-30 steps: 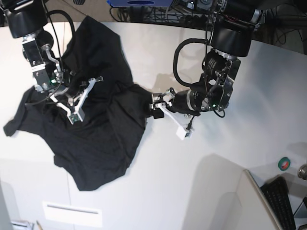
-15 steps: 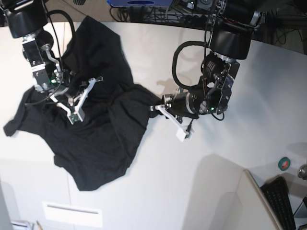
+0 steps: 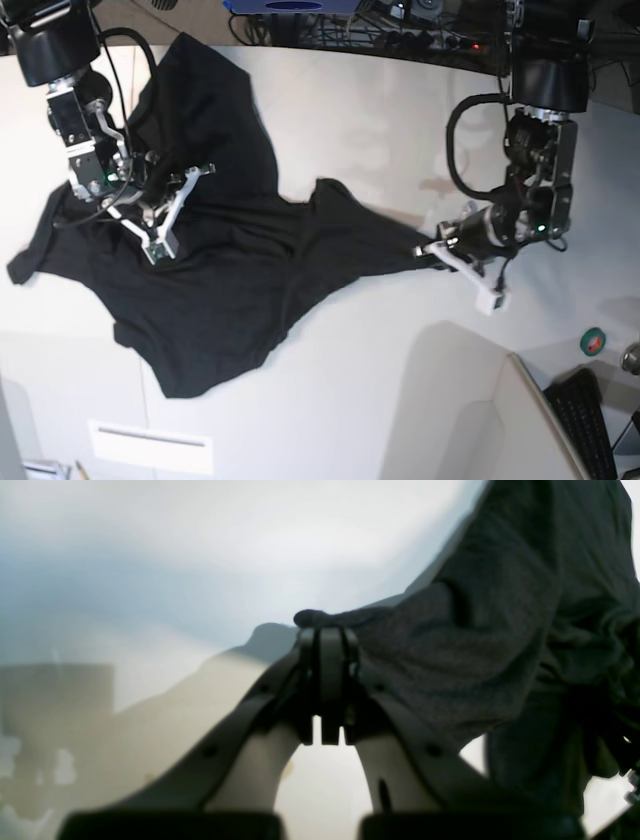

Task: Layout the t-shirt on the table in an organized manner, then fold the t-shirt properly
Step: 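Pull the held edge away from the right gripper to stretch the shirt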

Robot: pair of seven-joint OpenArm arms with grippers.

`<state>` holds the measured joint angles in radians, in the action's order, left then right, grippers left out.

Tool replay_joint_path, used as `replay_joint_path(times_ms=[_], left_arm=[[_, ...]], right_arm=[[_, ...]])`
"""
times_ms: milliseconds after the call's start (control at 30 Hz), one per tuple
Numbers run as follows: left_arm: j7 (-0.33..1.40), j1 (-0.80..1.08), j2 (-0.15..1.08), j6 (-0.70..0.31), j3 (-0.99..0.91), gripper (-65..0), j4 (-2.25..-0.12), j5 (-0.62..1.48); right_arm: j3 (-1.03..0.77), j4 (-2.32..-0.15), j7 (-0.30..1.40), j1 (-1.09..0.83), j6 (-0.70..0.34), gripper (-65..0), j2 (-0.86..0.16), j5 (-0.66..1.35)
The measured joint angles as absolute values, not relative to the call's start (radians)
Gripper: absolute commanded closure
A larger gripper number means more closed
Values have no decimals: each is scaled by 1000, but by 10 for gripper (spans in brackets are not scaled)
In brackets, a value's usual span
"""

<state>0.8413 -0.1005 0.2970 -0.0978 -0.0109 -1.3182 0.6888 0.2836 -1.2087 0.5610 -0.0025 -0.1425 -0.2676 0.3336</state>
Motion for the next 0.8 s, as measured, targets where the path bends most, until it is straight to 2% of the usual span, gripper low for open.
replay_joint_path(times_ms=[367,567,800], left_arm=[[839,32,420,-94,-252,0,-1342,688],[848,56,432,-98,-268,0,-1341,690],[852,10,431,-98,-263,0,-1341,690]], right_arm=[[291,-1169,619,75,-136,0,-269,314],[291,-1092,624,135,-134,0,-277,311],[294,-1287,830,14,-113,0,-400,294]])
